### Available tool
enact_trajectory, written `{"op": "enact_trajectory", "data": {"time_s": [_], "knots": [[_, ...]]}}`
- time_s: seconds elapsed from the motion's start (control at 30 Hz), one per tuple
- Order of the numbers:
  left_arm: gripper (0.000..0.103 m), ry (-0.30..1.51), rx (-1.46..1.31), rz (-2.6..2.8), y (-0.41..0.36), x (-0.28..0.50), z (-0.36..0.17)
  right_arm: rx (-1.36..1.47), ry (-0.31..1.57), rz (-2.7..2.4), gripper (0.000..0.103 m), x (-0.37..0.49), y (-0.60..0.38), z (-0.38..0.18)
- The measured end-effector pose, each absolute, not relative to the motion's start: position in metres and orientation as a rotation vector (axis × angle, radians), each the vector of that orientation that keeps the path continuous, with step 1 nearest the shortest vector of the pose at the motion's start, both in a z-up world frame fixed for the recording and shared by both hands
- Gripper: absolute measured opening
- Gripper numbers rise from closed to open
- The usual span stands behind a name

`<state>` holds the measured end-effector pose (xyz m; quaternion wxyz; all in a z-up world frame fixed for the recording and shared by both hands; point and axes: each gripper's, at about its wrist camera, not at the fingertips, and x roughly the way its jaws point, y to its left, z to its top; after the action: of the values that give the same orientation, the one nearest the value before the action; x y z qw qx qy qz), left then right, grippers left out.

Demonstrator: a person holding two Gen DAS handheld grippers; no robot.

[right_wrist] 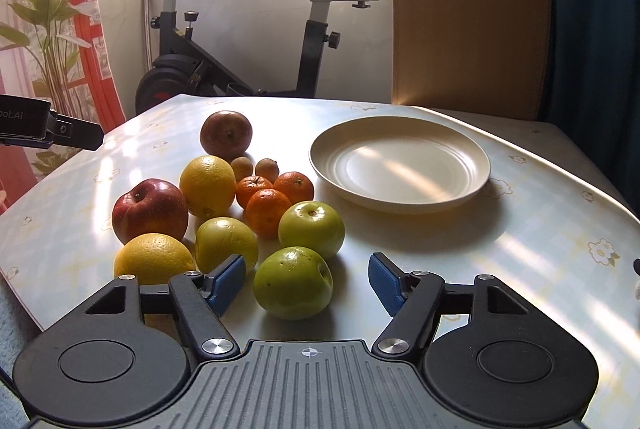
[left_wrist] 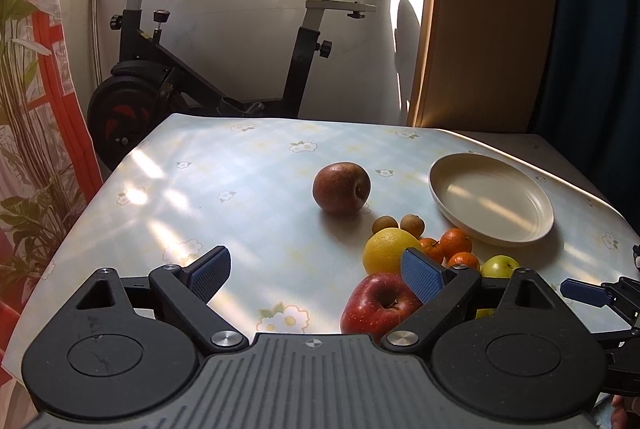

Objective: Organize fruits
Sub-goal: 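Grasp the large green apple with the right gripper and lift it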

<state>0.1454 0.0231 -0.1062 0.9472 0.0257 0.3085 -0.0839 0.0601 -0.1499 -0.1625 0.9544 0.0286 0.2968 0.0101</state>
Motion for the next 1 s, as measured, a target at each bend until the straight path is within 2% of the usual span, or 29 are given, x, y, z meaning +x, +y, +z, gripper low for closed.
{"op": "enact_trajectory", "data": {"time_s": [0.13,0.47,0.57,0.7,1.0], "knots": [[0.094,0.639,0.039,-0.171,0.021,0.141,-0.112,0.082,0.614,0.034,0.055,0.065,-0.15,-0.169],[0.094,0.647,0.0,-0.124,0.031,0.138,-0.118,0.063,0.641,0.04,0.052,0.072,-0.148,-0.18],[0.094,0.669,-0.002,-0.133,0.03,0.14,-0.122,0.054,0.652,0.052,0.046,0.074,-0.146,-0.182],[0.093,0.682,0.0,-0.136,0.03,0.143,-0.124,0.046,0.659,0.059,0.046,0.074,-0.146,-0.181],[0.084,0.662,0.053,-0.181,0.02,0.151,-0.112,0.043,0.609,0.059,0.046,0.073,-0.157,-0.16]]}}
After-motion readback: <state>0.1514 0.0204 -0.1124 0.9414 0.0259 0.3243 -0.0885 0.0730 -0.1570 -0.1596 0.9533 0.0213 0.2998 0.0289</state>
